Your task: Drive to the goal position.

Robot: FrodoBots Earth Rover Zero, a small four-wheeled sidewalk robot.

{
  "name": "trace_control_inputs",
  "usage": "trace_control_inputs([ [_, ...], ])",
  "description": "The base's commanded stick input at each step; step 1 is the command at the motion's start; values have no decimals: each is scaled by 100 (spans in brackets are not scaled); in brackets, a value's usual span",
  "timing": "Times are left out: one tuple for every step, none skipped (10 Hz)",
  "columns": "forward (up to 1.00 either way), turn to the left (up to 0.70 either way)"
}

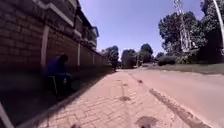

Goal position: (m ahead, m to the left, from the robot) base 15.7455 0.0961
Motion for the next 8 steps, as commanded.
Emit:
trace_control_inputs([
  [30,0],
  [30,0],
  [30,0],
  [30,0],
  [30,0],
  [30,0],
  [30,0],
  [30,0],
])
